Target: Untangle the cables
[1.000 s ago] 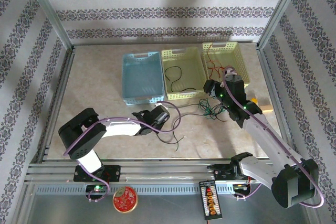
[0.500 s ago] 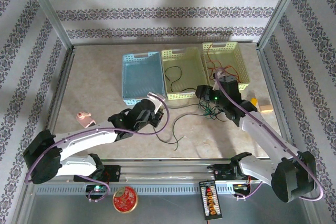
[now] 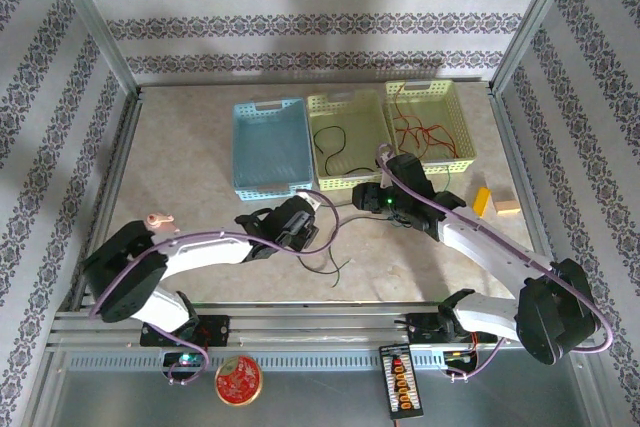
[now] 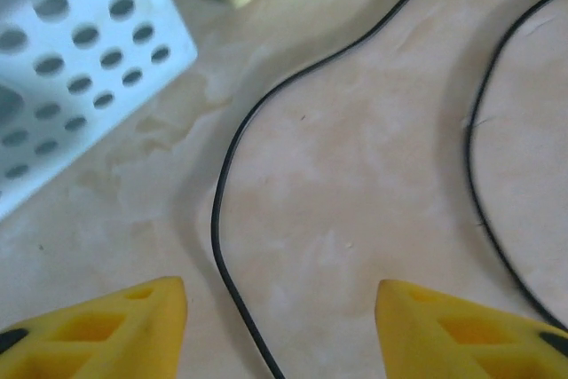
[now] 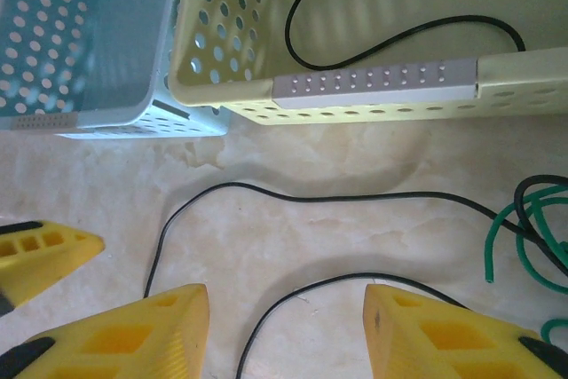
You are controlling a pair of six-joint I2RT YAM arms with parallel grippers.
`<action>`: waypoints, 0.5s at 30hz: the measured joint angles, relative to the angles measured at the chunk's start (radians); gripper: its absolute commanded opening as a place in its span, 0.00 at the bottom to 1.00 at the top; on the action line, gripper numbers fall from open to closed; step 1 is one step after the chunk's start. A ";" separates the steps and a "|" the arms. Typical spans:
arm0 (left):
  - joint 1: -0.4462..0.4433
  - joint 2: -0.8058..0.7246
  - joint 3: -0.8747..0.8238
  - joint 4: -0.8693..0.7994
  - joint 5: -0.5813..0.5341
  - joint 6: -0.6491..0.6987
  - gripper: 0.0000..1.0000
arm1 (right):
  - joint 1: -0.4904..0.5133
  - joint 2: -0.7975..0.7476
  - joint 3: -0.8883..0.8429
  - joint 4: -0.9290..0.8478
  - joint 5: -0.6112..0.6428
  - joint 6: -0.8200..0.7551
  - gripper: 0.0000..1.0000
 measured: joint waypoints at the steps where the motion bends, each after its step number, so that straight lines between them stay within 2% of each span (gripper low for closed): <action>1: 0.002 0.023 0.007 -0.005 -0.010 -0.006 0.62 | 0.000 0.000 0.001 -0.003 0.002 -0.003 0.49; 9: 0.037 0.160 0.085 -0.031 -0.105 -0.045 0.62 | 0.000 0.000 0.008 -0.016 0.008 -0.008 0.49; 15: 0.066 0.201 0.095 -0.031 -0.113 -0.068 0.62 | -0.002 -0.010 0.008 -0.022 0.013 -0.008 0.49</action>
